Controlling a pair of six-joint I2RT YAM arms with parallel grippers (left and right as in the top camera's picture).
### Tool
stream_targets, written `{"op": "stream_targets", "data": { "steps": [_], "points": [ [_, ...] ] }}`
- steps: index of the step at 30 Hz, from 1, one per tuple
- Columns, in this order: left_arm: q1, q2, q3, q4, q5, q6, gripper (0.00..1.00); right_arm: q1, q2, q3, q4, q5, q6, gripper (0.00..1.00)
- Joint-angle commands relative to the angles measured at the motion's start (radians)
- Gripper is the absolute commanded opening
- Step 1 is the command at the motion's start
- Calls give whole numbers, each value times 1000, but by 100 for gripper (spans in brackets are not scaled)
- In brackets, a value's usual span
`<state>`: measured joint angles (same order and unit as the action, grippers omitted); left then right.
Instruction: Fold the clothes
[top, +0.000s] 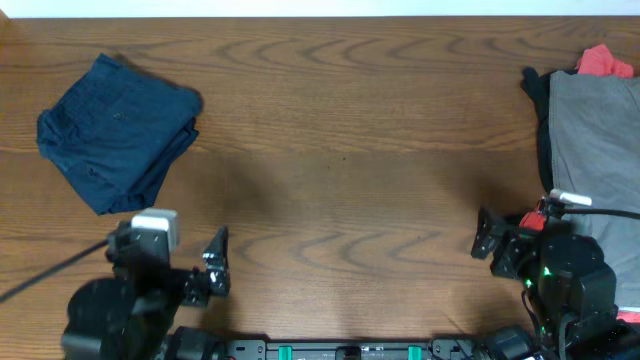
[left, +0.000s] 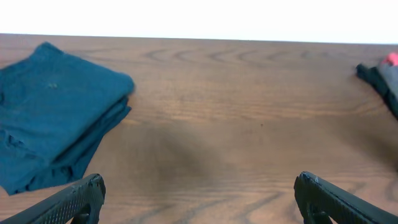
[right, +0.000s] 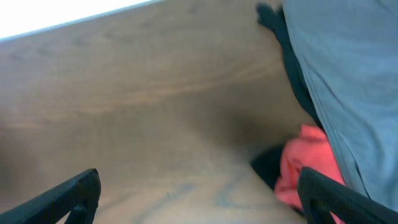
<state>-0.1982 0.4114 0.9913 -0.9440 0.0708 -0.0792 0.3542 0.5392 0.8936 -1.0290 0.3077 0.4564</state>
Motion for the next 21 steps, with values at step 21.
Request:
{"op": "stream_targets", "data": {
  "steps": [21],
  "points": [
    [0,-28,-4,-5,-12,-8,98,-48,-33,-18,-106,21,-66,99]
  ]
}}
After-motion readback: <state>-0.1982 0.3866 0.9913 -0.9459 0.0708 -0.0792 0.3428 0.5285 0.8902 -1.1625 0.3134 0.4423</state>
